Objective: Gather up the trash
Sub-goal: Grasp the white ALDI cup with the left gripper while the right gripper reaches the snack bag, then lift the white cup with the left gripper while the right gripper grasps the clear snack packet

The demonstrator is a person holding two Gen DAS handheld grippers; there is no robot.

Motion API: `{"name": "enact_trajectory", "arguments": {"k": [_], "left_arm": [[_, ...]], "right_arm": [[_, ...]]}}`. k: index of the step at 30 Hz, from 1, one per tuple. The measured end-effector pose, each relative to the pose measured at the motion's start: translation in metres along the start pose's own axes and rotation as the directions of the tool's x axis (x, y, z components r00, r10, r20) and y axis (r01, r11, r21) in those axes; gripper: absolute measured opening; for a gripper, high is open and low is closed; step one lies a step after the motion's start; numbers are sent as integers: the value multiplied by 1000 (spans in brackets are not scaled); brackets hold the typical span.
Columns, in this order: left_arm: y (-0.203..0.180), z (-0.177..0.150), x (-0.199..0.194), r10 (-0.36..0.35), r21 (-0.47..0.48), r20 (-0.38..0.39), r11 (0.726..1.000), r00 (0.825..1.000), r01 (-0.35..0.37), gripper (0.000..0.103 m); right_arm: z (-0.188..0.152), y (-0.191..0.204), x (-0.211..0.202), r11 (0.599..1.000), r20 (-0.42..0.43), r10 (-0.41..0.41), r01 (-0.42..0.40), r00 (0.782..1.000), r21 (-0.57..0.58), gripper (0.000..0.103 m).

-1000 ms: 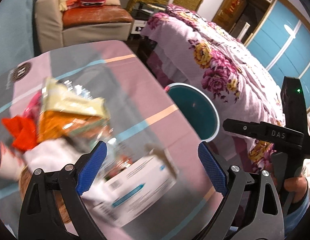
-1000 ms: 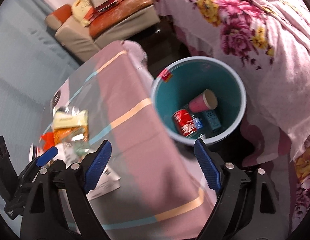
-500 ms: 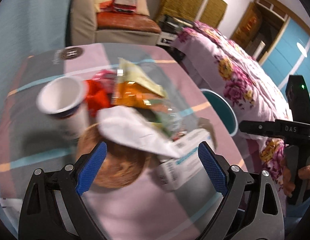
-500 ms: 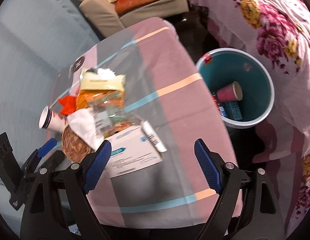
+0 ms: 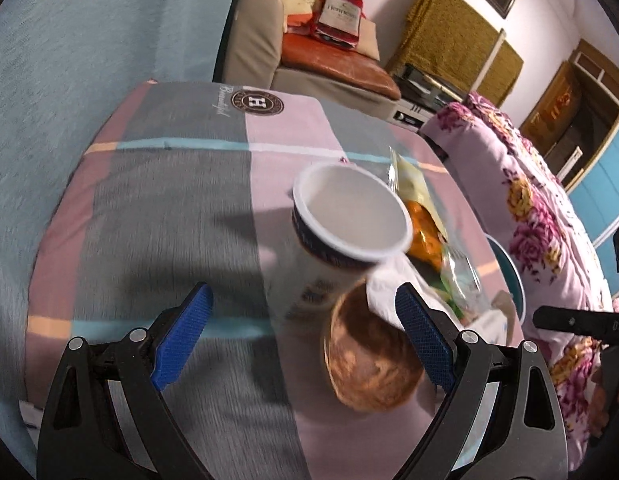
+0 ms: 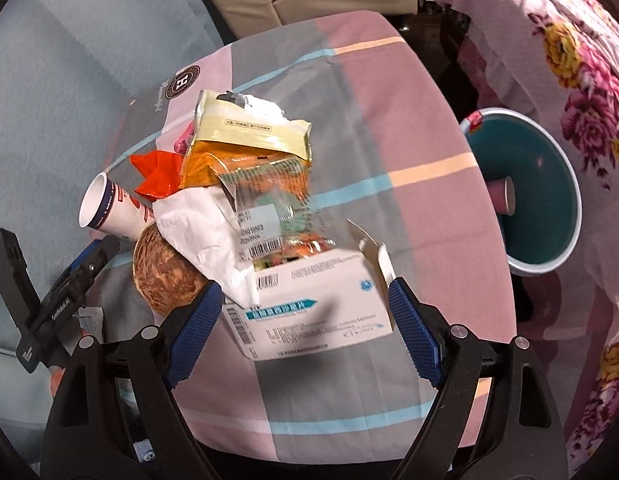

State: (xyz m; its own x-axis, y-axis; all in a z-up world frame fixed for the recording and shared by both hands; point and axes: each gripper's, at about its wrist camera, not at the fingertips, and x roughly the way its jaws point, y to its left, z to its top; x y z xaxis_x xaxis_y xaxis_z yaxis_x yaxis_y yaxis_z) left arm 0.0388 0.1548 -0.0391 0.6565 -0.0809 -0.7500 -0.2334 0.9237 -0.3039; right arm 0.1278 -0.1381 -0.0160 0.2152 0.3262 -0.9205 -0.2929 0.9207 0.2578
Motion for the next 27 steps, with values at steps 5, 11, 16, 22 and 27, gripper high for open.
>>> {"name": "enact_trajectory", "arguments": {"k": [5, 11, 16, 22, 27], "left_arm": [[-2, 11, 14, -10, 9, 12, 1000, 1000, 10, 81], [1, 22, 29, -42, 15, 2, 999, 999, 42, 53], [4, 28, 35, -59, 28, 3, 998, 998, 59, 52], [6, 37, 43, -67, 28, 5, 997, 998, 67, 52], [7, 41, 43, -64, 32, -4, 997, 998, 65, 51]], "right_arm": [[13, 7, 9, 1000, 1, -17, 17, 1000, -12, 81], [32, 14, 31, 1000, -17, -13, 13, 1000, -25, 81], [45, 17, 57, 999, -58, 20, -22, 998, -34, 81], [51, 14, 78, 998, -93, 54, -55, 994, -14, 81], [51, 11, 87, 993, -110, 121, -121, 987, 3, 60]]}}
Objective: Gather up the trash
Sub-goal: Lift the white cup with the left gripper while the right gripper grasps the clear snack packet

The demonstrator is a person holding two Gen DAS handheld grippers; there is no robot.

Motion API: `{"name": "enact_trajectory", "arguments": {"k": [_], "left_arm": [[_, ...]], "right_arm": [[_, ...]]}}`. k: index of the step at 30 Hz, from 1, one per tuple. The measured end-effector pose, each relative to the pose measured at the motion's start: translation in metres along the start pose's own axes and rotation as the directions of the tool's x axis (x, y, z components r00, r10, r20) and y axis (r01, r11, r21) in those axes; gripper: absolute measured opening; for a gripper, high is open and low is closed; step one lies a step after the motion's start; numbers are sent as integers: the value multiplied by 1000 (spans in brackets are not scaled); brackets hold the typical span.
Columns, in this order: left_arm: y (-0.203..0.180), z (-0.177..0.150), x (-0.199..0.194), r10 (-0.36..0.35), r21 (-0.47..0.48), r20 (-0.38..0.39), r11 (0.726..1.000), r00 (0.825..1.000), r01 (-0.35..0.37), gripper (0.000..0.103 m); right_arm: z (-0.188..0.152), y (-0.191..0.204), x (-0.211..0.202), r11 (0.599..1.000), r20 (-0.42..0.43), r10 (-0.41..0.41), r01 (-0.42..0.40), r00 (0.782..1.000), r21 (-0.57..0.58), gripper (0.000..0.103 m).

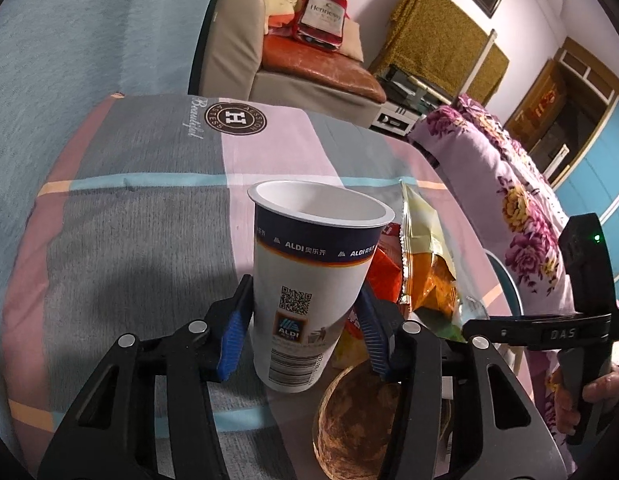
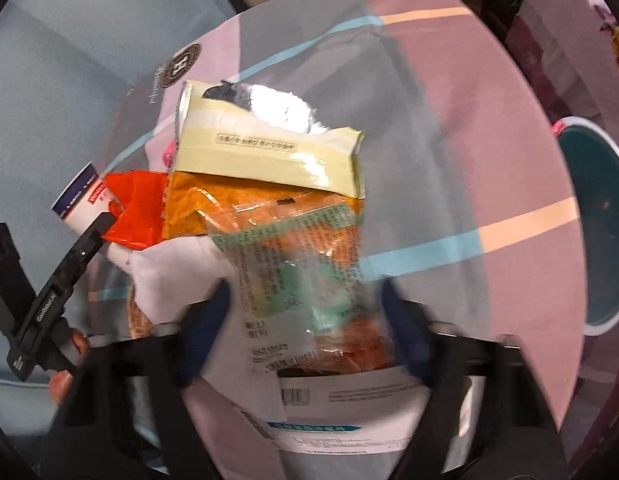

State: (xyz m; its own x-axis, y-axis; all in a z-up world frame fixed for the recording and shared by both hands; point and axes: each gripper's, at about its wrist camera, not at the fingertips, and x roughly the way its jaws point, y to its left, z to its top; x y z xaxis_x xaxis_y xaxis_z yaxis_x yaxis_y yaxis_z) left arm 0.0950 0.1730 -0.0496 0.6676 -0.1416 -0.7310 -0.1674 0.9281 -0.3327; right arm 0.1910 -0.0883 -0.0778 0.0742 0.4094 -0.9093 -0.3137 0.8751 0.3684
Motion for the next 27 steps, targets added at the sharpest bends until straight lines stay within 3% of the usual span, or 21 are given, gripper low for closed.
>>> {"name": "enact_trajectory", "arguments": {"k": [11, 16, 27], "left_arm": [[-10, 13, -47, -24, -3, 57, 1000, 998, 25, 51], [-30, 16, -59, -48, 19, 77, 999, 996, 46, 51], [-111, 13, -19, -158, 111, -47, 980, 986, 162, 51]], "right_arm": [[-1, 1, -40, 998, 112, 57, -58, 992, 6, 58], [-10, 3, -49, 996, 78, 90, -88, 993, -26, 58], [-41, -25, -63, 992, 73, 123, -123, 990, -9, 58]]}}
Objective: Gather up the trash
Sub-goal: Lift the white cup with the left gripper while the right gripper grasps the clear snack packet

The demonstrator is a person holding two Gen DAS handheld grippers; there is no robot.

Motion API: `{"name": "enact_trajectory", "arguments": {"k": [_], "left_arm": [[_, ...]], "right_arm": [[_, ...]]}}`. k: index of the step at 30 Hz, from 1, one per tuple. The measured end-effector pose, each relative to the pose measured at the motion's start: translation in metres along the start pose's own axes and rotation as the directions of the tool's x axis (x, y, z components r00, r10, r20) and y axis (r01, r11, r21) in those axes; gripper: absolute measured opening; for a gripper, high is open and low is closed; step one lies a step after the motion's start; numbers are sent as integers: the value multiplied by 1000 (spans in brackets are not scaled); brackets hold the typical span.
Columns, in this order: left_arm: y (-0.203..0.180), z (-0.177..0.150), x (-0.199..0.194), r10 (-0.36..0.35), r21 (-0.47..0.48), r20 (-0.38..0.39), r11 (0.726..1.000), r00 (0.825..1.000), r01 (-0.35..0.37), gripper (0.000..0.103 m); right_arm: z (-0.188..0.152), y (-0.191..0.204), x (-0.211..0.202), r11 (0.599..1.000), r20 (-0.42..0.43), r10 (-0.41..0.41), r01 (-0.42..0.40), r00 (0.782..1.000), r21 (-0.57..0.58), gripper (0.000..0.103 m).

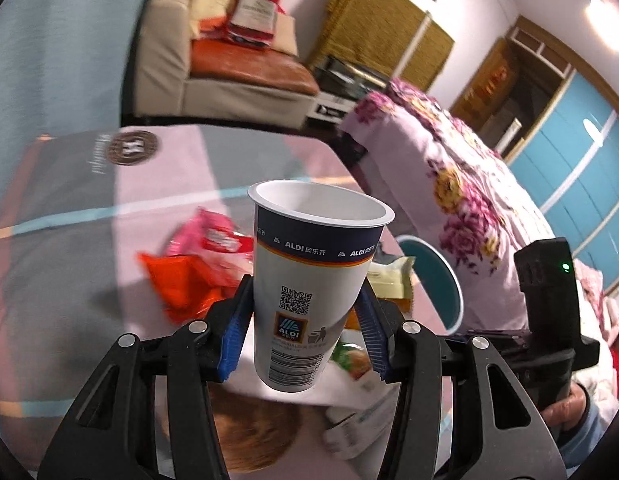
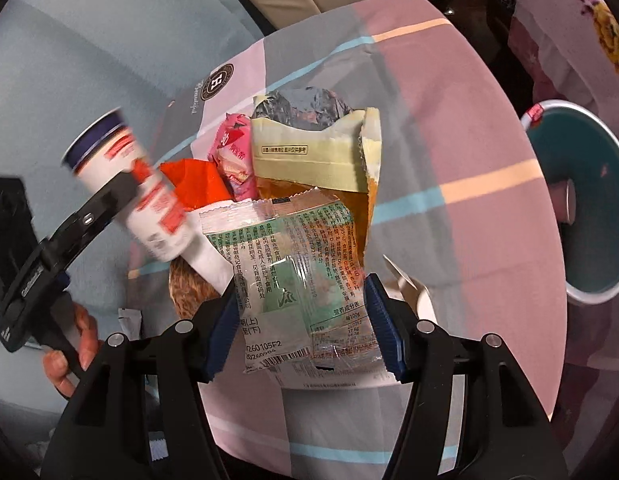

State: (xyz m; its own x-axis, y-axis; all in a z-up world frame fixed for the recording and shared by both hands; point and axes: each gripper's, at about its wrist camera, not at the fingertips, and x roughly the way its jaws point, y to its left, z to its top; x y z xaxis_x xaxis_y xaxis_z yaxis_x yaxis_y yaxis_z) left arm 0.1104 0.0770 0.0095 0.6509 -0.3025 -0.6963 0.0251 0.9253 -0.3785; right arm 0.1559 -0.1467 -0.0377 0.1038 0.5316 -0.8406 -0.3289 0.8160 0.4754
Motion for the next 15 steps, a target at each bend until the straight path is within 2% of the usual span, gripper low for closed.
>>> {"name": "enact_trajectory", "arguments": {"k": [9, 15], "left_arm": [[-41, 16, 50, -74, 32, -80, 997, 994, 76, 51], [-62, 15, 90, -21, 84, -144, 996, 989, 33, 51]], "right_arm": [[-13, -19, -7, 998, 2, 57, -57, 998, 19, 58], [-19, -28, -9, 996, -2, 86, -86, 996, 10, 58]]}}
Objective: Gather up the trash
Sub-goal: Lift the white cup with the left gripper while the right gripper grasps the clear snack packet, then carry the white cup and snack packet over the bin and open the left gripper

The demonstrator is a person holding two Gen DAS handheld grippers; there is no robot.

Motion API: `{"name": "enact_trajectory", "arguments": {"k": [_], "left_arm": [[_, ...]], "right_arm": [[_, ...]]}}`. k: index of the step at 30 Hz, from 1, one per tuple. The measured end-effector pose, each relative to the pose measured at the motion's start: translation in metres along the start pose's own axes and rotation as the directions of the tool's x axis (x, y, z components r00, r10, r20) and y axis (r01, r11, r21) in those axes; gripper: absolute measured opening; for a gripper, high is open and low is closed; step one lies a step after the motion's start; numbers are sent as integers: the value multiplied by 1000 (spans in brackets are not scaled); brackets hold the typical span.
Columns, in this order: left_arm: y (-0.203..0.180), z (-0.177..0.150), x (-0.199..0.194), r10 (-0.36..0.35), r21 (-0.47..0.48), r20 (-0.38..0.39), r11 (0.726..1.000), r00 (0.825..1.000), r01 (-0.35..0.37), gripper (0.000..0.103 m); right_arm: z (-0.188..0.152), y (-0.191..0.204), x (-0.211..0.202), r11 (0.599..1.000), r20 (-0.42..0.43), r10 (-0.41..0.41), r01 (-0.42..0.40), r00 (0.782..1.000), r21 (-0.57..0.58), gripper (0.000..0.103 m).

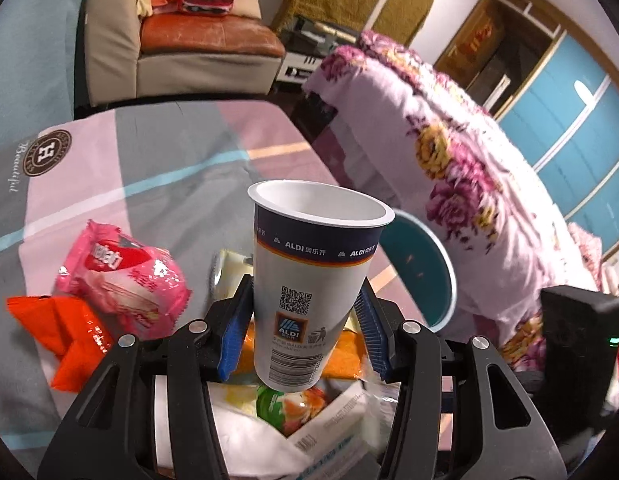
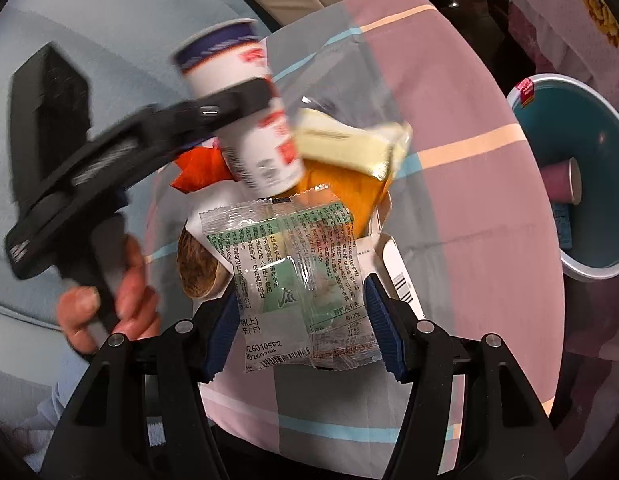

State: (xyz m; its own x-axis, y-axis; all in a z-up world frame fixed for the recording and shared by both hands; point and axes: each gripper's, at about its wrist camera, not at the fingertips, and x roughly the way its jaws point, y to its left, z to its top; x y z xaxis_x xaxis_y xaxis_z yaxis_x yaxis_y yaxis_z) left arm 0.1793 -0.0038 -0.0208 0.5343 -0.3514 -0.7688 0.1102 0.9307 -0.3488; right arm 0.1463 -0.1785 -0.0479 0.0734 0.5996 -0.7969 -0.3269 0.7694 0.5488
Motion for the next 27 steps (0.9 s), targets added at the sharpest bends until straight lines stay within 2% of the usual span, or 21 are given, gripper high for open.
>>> {"name": "enact_trajectory", "arguments": {"k": [4, 9, 15, 19, 22, 27], "left_arm": [[1, -2, 14, 21, -11, -31, 1000, 999, -21, 51], [-12, 4, 7, 25, 15, -16, 1000, 1000, -25, 51], [-52, 21, -1, -25, 82, 12, 996, 1000, 24, 51], [-90, 31, 17, -74, 126, -4, 989, 997, 74, 51], [-115, 35, 40, -97, 145, -38, 984, 995, 101, 51], [-149, 33, 78, -114, 173, -97, 976, 989, 130, 52]], "right_arm": [[-1, -10, -12, 1000, 23, 3, -3, 1000, 5, 58], [5, -36, -47, 998, 113, -23, 17, 993, 54, 58], [18, -88, -99, 986, 250, -85, 44, 964, 163, 58], [17, -126, -129, 965, 316, -168, 89, 934, 248, 58], [18, -151, -141, 948, 326, -220, 122, 919, 295, 58], [15, -180, -147, 925, 319, -269, 151, 909, 350, 58]]}}
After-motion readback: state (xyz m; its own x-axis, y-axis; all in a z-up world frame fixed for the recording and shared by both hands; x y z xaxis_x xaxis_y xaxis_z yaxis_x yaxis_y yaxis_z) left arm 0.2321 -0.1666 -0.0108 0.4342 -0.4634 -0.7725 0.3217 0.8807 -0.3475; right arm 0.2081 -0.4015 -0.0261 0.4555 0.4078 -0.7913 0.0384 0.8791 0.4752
